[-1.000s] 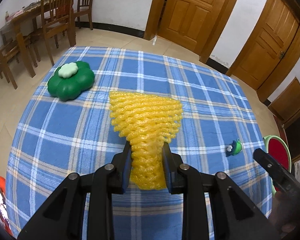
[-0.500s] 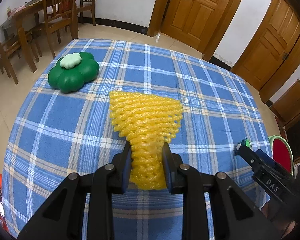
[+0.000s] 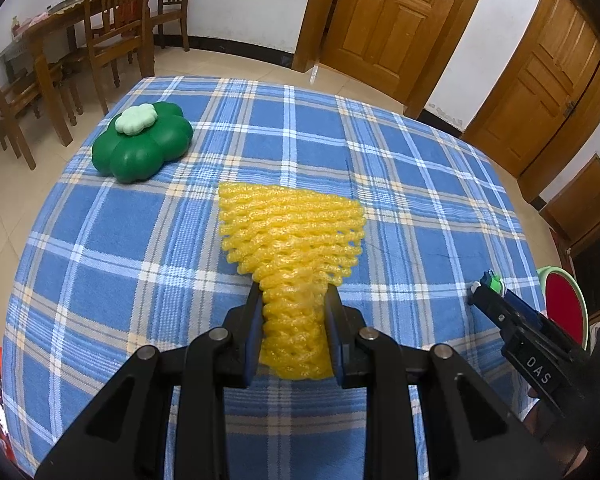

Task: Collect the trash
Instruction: 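Grasp the green toy keychain with the right tool while the left tool holds the foam net, then carry the foam net and keychain over the red bucket and open both tools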

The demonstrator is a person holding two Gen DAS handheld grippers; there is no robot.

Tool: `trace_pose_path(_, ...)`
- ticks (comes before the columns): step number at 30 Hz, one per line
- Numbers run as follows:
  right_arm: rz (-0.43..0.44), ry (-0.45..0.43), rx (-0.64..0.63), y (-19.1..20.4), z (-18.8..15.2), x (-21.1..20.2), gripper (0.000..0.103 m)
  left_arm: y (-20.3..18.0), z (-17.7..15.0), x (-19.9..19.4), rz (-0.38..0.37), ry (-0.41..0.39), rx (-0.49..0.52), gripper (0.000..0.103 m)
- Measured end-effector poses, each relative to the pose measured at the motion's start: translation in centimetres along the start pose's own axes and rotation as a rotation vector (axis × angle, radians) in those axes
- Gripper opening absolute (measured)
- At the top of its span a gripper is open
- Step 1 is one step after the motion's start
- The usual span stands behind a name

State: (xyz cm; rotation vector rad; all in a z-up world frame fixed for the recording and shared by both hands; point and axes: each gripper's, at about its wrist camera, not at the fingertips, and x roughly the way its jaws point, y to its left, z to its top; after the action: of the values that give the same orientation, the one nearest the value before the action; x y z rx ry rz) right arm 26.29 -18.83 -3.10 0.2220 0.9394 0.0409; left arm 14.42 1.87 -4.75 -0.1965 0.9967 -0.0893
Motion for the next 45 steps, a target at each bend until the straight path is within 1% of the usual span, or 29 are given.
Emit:
trace_pose_path(6, 0.024, -0.016, 0.029, -0.8, -0.6, -1.6, 0.05, -0.6, -0.1, -0.4, -0.007, -0.006, 0.013, 0.028)
trace_pose_path(14, 0.045, -0.068, 0.057, -2.0, -1.1, -5.0, 0.05, -2.3, -0.1, -1.6, -0.027, -0.023, 0.048, 0.028)
trace_pose_path(20, 0.047, -0.107, 0.096, -3.6, -1.6, -7.8, 0.05, -3.9, -0.2, -2.6, -0.052, -0.036, 0.079, 0.028)
trace_pose_path(35, 0.013, -0.193, 0.185, -7.9, -2.6, -12.8, 0.05, -8.9, -0.4, -5.1, -0.108, -0.066, 0.178, 0.028)
trace_pose_path(45, -0.03, -0.244, 0.243, -11.6, -3.2, -15.5, 0.05, -14.1, -0.4, -5.7, -0.173, -0.052, 0.279, 0.028)
